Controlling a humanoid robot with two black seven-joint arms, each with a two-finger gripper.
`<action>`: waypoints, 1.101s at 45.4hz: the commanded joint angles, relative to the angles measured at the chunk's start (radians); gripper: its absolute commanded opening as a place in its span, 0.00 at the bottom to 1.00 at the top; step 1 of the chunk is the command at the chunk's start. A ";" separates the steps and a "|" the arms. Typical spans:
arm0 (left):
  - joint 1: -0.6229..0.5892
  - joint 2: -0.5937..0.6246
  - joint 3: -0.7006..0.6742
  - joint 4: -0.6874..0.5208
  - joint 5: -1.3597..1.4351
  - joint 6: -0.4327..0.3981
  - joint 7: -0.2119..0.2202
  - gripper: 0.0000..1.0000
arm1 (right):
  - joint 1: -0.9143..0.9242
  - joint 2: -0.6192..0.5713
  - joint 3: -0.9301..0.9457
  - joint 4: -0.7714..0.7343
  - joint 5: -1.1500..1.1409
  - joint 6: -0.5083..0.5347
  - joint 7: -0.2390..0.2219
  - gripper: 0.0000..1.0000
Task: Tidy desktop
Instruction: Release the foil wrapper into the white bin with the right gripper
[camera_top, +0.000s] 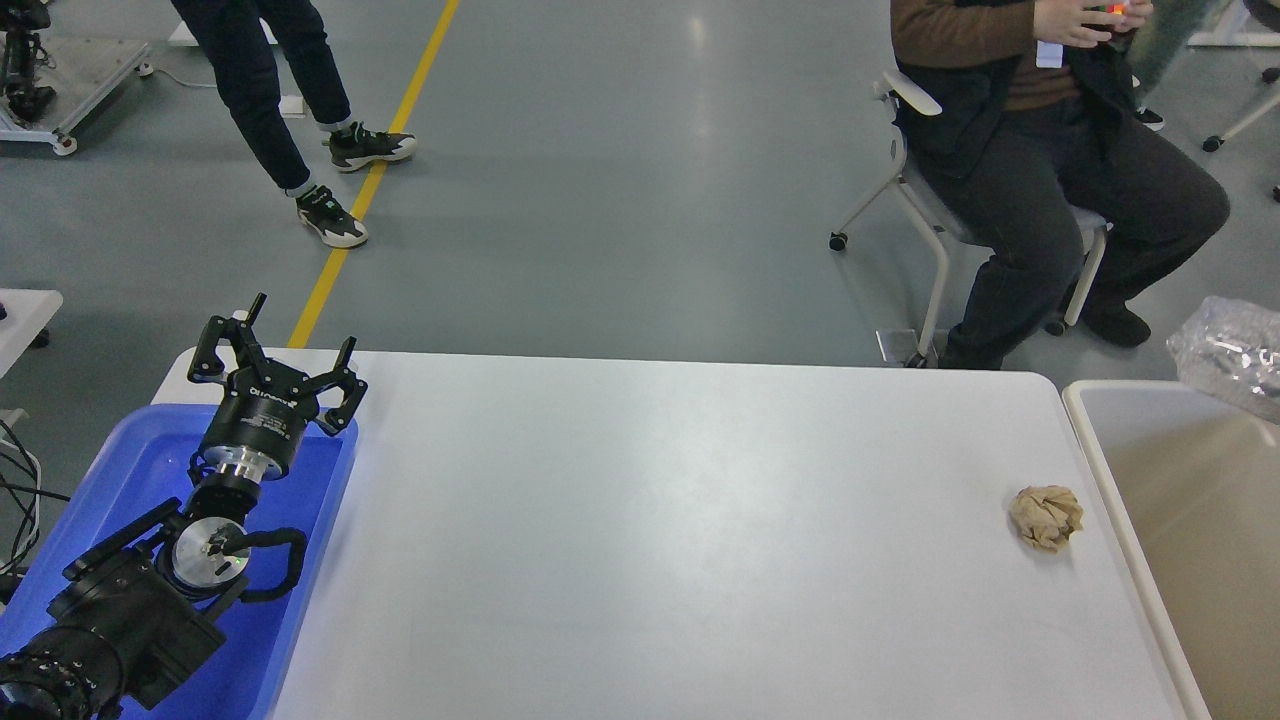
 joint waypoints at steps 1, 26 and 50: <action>0.000 -0.001 0.001 0.000 0.000 0.000 0.000 1.00 | -0.174 0.024 0.062 -0.077 0.252 -0.011 -0.106 0.00; -0.001 -0.001 0.001 0.000 0.000 0.001 0.000 1.00 | -0.278 0.271 0.263 -0.149 0.269 -0.149 -0.304 0.00; -0.001 0.000 0.001 0.000 0.000 0.002 0.000 1.00 | -0.269 0.326 0.304 -0.149 0.269 -0.179 -0.341 0.02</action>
